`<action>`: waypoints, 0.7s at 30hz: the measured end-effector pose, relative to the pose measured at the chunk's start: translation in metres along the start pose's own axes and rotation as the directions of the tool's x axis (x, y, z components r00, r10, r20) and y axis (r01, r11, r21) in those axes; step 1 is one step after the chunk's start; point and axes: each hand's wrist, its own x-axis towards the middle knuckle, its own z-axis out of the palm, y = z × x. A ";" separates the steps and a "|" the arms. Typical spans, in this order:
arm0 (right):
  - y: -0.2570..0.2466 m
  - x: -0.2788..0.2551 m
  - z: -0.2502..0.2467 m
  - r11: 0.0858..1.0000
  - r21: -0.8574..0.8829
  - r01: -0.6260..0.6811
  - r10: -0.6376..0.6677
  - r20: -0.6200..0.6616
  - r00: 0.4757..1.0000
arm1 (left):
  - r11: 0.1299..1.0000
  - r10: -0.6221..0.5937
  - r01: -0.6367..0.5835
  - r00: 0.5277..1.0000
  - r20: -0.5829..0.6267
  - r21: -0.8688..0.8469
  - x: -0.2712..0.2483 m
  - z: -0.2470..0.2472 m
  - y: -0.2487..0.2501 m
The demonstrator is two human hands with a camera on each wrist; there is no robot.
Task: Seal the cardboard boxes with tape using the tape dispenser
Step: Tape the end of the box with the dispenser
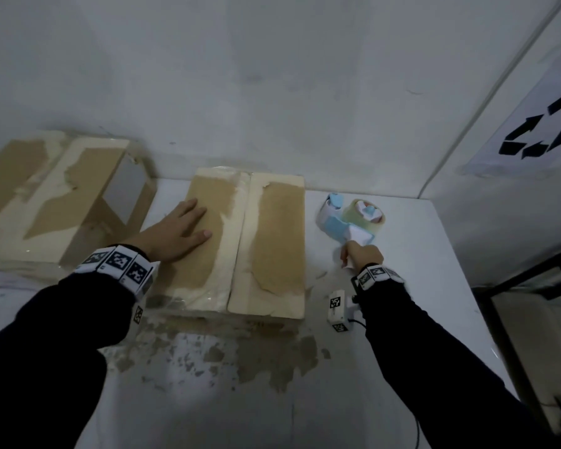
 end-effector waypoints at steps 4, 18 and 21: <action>-0.001 -0.025 -0.008 0.957 0.256 0.138 -0.103 -0.143 0.984 | 0.999 0.017 -0.019 0.999 -0.046 -0.035 -0.004 -0.002 0.008; -0.043 -0.159 0.019 0.744 0.305 0.595 -0.489 -0.359 0.795 | 0.475 -0.006 -0.107 0.992 -0.125 -0.873 -0.071 -0.039 0.062; -0.046 -0.193 0.038 0.700 0.341 0.627 -0.505 -0.384 0.773 | 0.317 0.012 0.014 1.000 0.019 -0.948 -0.097 -0.041 0.058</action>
